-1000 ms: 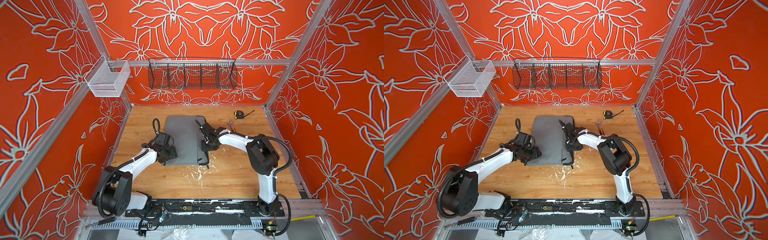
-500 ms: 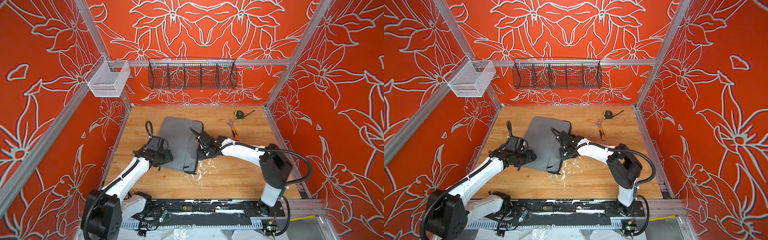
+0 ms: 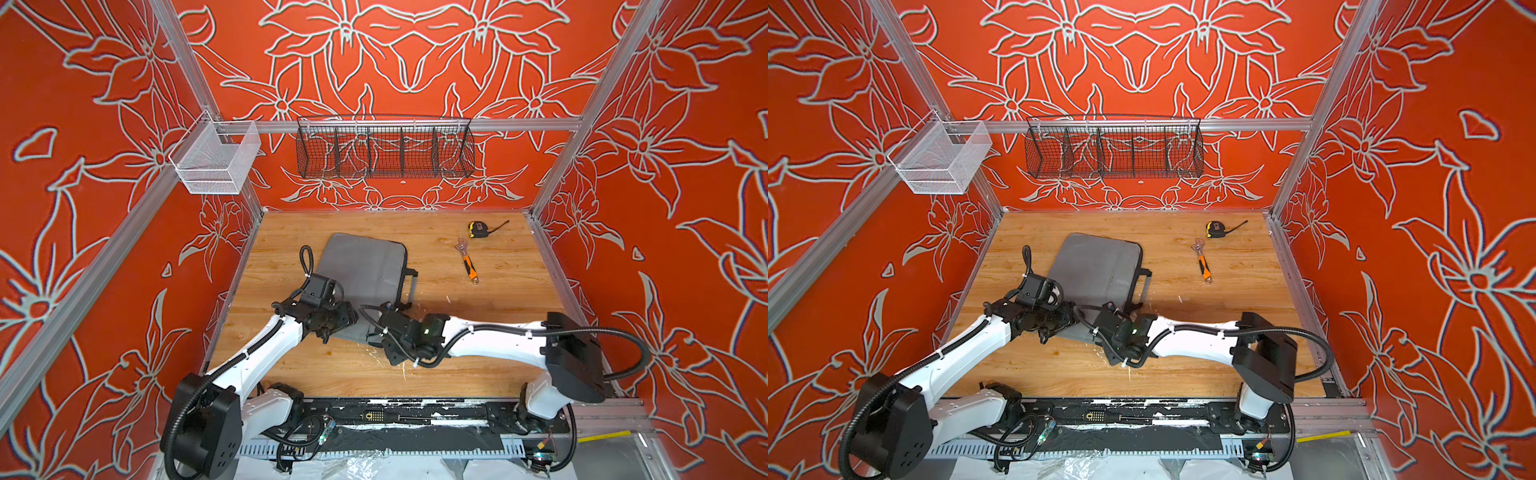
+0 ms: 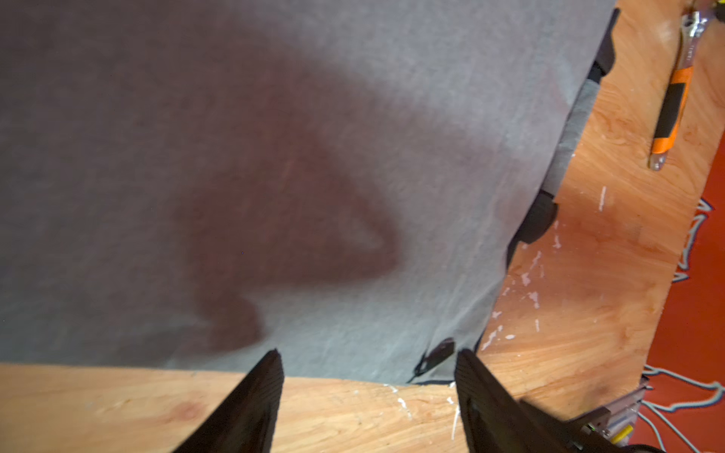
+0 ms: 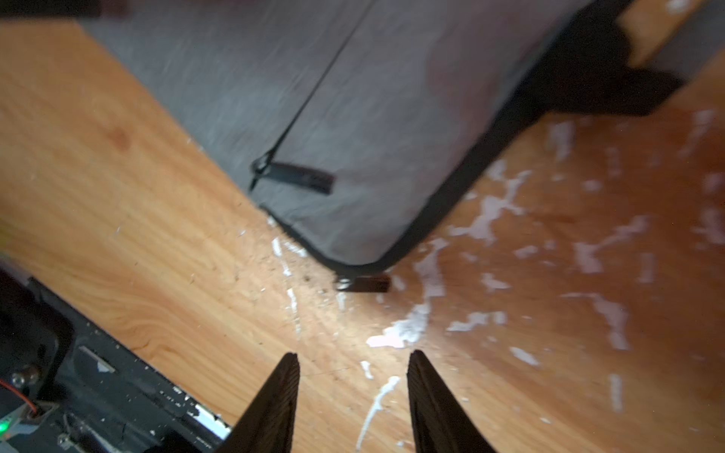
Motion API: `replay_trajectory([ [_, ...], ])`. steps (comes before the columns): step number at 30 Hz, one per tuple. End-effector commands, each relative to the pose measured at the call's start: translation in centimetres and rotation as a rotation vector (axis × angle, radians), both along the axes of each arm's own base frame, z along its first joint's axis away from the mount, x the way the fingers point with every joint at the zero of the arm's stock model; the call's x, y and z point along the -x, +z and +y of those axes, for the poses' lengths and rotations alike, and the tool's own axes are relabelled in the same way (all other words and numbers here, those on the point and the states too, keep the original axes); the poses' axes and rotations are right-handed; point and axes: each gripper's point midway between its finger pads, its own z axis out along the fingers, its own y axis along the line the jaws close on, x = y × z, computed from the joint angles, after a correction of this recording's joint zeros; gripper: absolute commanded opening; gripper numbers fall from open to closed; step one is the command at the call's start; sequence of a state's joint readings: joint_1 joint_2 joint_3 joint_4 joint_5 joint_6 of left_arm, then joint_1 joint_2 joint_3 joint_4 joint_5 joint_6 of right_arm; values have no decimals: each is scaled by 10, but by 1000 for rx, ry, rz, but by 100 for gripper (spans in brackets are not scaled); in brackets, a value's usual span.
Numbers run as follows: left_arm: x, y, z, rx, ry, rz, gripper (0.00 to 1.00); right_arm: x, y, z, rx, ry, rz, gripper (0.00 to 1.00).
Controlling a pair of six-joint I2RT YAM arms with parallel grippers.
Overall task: Open the zippered laptop bag and take out the laptop
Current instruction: Unzip the zipper on the zippered laptop bag.
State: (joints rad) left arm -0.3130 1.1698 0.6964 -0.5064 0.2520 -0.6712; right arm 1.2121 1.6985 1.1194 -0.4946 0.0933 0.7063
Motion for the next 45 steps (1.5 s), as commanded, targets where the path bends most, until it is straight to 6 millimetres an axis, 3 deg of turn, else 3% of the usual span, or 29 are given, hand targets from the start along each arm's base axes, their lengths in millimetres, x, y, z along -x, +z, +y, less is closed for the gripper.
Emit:
replay_trajectory([
  [1,-7,1,-21,47,-19,4,70,3,-6,23,-29,-31,18,48],
  [4,-5,-11,-33,44,-41,42,70,4,-13,30,-33,-28,35,47],
  [8,-1,-21,-31,10,-54,83,71,4,-12,34,-43,-2,31,30],
  [14,0,-23,-24,-28,-54,74,72,-3,-6,19,21,-9,-20,15],
  [19,0,-25,-21,-55,-69,81,72,-10,-4,0,76,-47,-73,19],
  [23,4,-30,-19,-67,-74,89,72,-14,-4,-8,100,-31,-90,38],
  [27,8,-39,-19,-64,-66,122,72,-22,-8,-17,180,-12,-112,45],
  [36,10,-40,-20,-56,-64,135,73,-27,-23,-9,233,46,-99,41],
  [45,11,-41,-18,-68,-70,137,73,-28,-37,17,209,139,-77,37],
])
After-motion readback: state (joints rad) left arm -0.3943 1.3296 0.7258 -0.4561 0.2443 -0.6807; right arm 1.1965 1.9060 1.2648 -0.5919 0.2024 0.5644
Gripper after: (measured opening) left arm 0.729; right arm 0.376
